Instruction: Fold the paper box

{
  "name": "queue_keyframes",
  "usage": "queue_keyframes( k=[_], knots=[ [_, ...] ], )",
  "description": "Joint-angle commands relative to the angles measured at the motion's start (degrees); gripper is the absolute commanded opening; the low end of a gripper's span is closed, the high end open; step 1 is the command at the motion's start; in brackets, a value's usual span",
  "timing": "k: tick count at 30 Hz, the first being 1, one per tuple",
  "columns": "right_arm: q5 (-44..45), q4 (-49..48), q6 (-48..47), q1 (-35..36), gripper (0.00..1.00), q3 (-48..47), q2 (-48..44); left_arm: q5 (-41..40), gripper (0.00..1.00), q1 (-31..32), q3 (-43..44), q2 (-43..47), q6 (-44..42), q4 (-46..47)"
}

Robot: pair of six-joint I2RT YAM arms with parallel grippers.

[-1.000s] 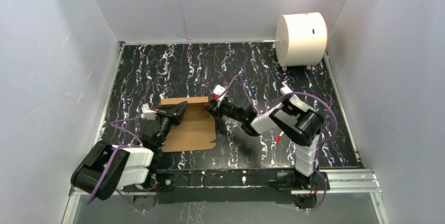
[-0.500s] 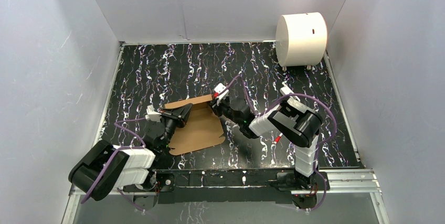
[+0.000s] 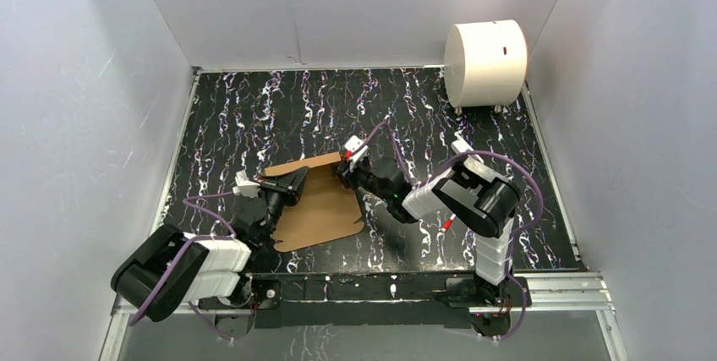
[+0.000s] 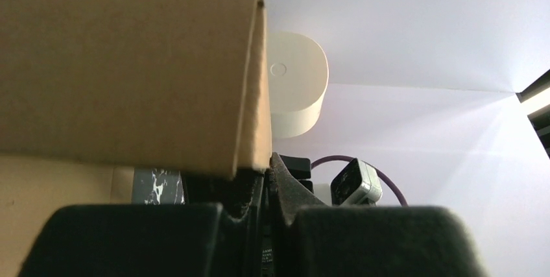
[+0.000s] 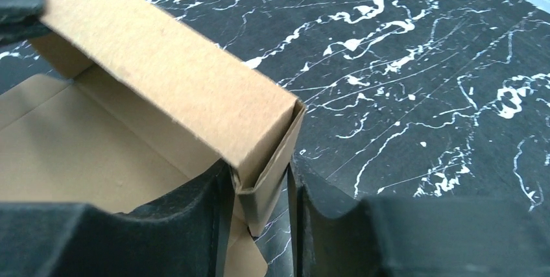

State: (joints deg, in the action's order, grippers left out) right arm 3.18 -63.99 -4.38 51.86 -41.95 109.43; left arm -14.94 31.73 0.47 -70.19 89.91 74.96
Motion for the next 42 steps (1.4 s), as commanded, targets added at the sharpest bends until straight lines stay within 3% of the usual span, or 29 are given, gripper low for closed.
queue_keyframes(
  k=[1, 10, 20, 30, 36, 42],
  knots=[
    [-8.5, -1.7, 1.5, -0.8, 0.45, 1.9, -2.7, -4.6, 0.0, 0.4, -0.3, -0.5, -2.2, 0.8],
    [-18.8, -2.7, 2.2, -3.9, 0.57, 5.1, -5.4, -7.1, 0.0, 0.3, -0.4, -0.7, -3.6, -0.1],
    [-32.5, 4.2, 0.1, -9.5, 0.7, 6.5, -10.7, -6.7, 0.0, 0.3, -0.3, 0.0, -3.9, -0.7],
    [-42.2, 15.9, -3.7, -16.8, 0.69, 7.1, -20.3, -6.0, 0.0, 0.3, -0.1, -0.3, -3.5, -0.8],
    [-39.2, 23.3, -9.1, -19.6, 0.67, 5.9, -23.6, -5.4, 0.0, 0.3, 0.1, 0.0, -3.2, -0.9],
    [-36.8, 24.3, -11.3, -19.8, 0.57, 2.3, -18.3, -5.0, 0.0, 0.3, 0.4, 0.0, -2.8, -0.9]
  ],
)
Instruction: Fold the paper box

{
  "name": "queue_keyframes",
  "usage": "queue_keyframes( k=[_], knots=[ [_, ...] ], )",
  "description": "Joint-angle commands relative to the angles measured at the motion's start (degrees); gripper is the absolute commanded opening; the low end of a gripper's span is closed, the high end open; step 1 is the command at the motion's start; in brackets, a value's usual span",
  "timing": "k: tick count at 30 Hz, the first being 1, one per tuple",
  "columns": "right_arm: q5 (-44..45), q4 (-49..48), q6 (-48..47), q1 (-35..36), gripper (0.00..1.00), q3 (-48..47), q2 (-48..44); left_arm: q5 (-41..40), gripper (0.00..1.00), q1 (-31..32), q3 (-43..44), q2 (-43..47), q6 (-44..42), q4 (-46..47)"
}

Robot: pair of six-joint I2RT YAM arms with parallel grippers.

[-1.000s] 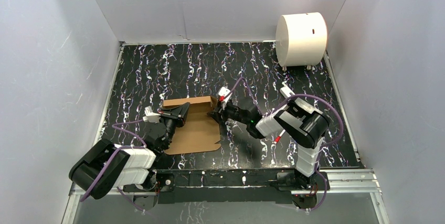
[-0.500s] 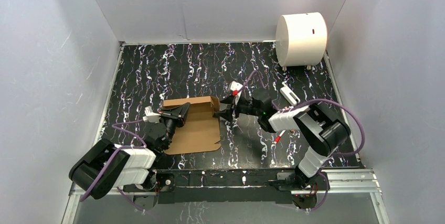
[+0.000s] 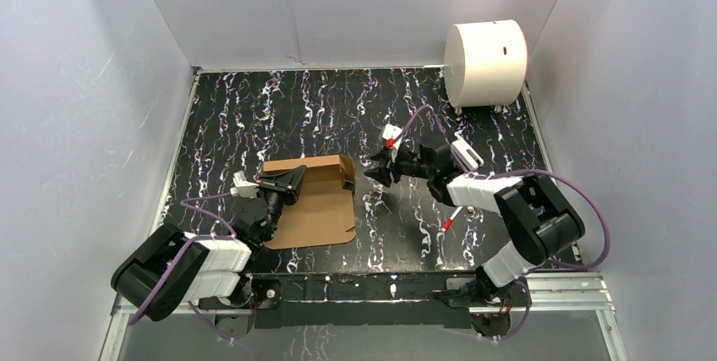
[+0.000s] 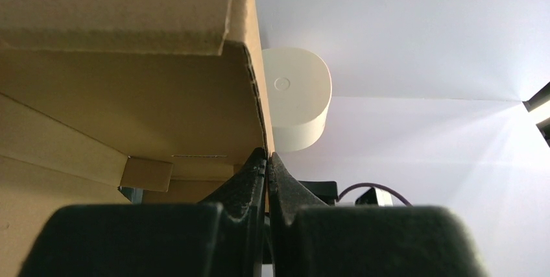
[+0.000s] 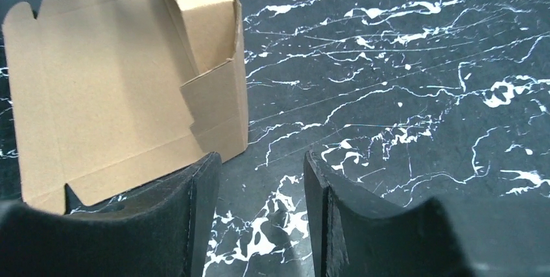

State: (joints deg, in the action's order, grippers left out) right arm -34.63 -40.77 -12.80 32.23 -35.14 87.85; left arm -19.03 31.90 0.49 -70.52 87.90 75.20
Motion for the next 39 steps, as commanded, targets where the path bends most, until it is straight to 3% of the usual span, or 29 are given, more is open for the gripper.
queue_keyframes(
  k=[1, 7, 19, 34, 39],
  knots=[
    [0.2, 1.1, -2.8, -0.1, 0.56, -5.6, 4.5, -0.8, 0.0, 0.1, 0.5, 0.3, -0.7, -1.1],
    [-4.2, 0.9, -2.7, 1.7, 0.54, -10.2, 11.1, -0.2, 0.0, 0.1, 0.7, 0.6, -0.5, -1.1],
    [-4.1, -1.6, -2.0, 6.5, 0.49, -13.6, 16.0, 1.1, 0.0, 0.1, 1.2, 0.5, 0.2, -1.1],
    [8.1, -13.9, 1.7, 10.0, 0.43, -10.6, 17.0, 3.3, 0.0, 0.1, 1.4, -0.2, 1.1, -1.1],
    [12.4, -17.2, 1.9, 11.5, 0.35, -9.7, 17.5, 4.1, 0.0, 0.1, 1.6, -0.3, 1.5, -1.1]
  ],
)
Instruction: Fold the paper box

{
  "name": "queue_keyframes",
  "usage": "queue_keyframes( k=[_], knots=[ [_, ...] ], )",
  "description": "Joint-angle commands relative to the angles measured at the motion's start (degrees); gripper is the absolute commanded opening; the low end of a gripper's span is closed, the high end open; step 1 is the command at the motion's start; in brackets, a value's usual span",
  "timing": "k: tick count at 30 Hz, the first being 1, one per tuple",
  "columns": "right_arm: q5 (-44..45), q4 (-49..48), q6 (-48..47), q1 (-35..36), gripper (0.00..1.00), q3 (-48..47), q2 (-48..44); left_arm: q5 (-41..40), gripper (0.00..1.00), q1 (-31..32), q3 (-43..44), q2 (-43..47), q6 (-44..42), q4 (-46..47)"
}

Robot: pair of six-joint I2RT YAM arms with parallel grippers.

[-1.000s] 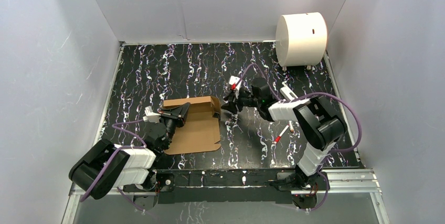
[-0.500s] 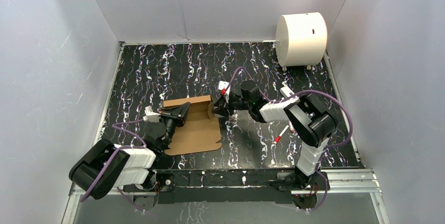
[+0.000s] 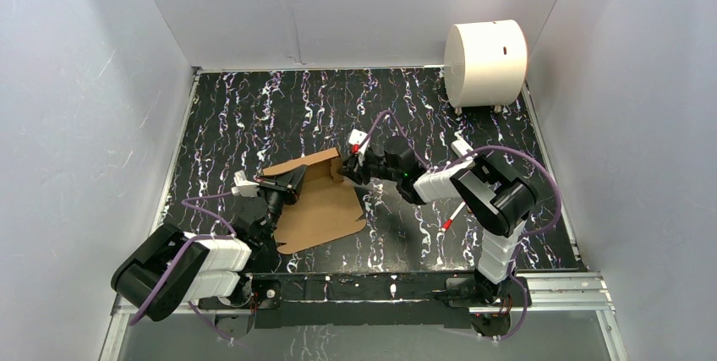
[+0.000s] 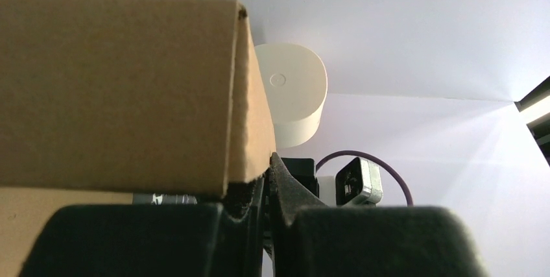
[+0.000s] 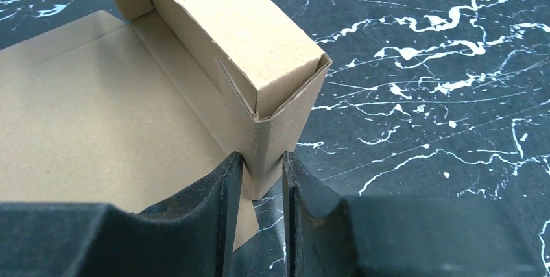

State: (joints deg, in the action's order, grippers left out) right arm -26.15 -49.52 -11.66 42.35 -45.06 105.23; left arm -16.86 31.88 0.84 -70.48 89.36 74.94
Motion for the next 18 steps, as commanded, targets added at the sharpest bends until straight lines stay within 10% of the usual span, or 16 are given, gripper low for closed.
queue_keyframes(
  k=[1, 18],
  knots=[
    [3.9, -8.3, 0.8, 1.5, 0.35, -0.2, 0.5, 2.1, 0.0, 0.1, 1.2, -0.4, 0.1, -0.8],
    [8.6, -16.6, 3.7, 3.6, 0.37, -2.4, 6.3, 3.3, 0.0, 0.1, 0.8, -1.0, 2.0, -0.8]
  ],
)
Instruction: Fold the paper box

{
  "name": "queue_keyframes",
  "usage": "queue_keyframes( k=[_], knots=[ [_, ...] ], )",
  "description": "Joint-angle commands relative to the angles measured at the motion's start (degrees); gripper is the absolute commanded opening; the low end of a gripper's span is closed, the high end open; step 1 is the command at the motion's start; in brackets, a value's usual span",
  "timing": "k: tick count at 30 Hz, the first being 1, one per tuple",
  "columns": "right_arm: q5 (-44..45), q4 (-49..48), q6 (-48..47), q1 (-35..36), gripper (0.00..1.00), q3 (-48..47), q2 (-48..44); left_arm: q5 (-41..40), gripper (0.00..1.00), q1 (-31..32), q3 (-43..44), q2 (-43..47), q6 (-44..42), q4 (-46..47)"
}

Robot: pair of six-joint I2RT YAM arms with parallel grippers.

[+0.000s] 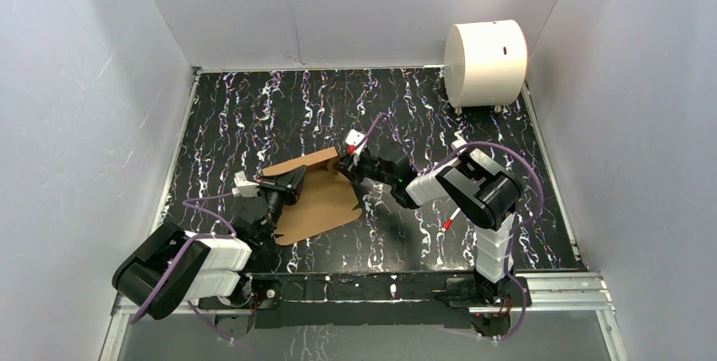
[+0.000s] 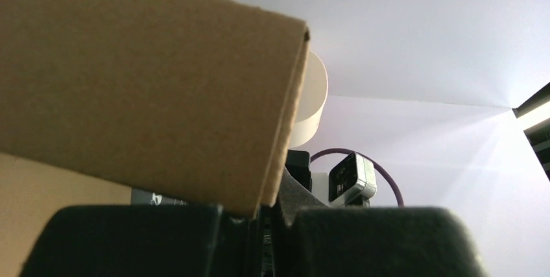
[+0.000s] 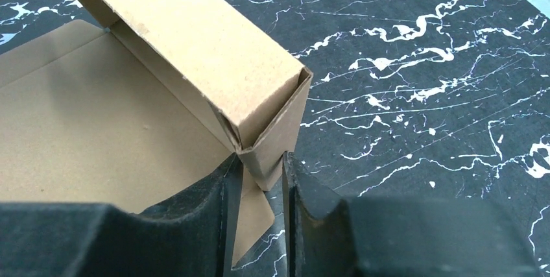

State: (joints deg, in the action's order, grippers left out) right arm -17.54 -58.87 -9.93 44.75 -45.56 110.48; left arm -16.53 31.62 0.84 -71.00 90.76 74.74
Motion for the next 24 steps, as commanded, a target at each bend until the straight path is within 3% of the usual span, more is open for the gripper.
queue_keyframes(
  k=[1, 5, 9, 14, 22, 24],
  knots=[
    [0.3, -8.1, 2.2, 1.2, 0.38, -1.7, 1.2, 3.0, 0.0, 0.4, 0.8, -0.4, 0.7, -0.5],
    [1.9, -10.8, 2.7, 1.2, 0.36, -1.4, 2.0, 3.1, 0.0, 0.4, 0.8, -0.3, 0.9, -0.5],
    [3.6, -13.6, 3.3, 1.1, 0.22, -1.0, 2.4, 3.3, 0.0, 0.4, 0.9, -0.7, 1.8, -0.6],
    [5.0, -16.0, 4.4, 1.2, 0.16, -0.7, 2.6, 3.8, 0.0, 0.4, 1.1, -1.2, 2.8, -0.6],
    [10.5, -11.8, 3.5, 2.1, 0.0, 0.9, 0.2, 4.1, 0.0, 0.4, 0.3, 2.6, 0.2, -0.7],
    [10.6, -10.6, 3.3, 2.1, 0.0, 2.1, -1.0, 4.5, 0.05, 0.4, -0.2, 5.1, -1.6, -1.2]
  ],
)
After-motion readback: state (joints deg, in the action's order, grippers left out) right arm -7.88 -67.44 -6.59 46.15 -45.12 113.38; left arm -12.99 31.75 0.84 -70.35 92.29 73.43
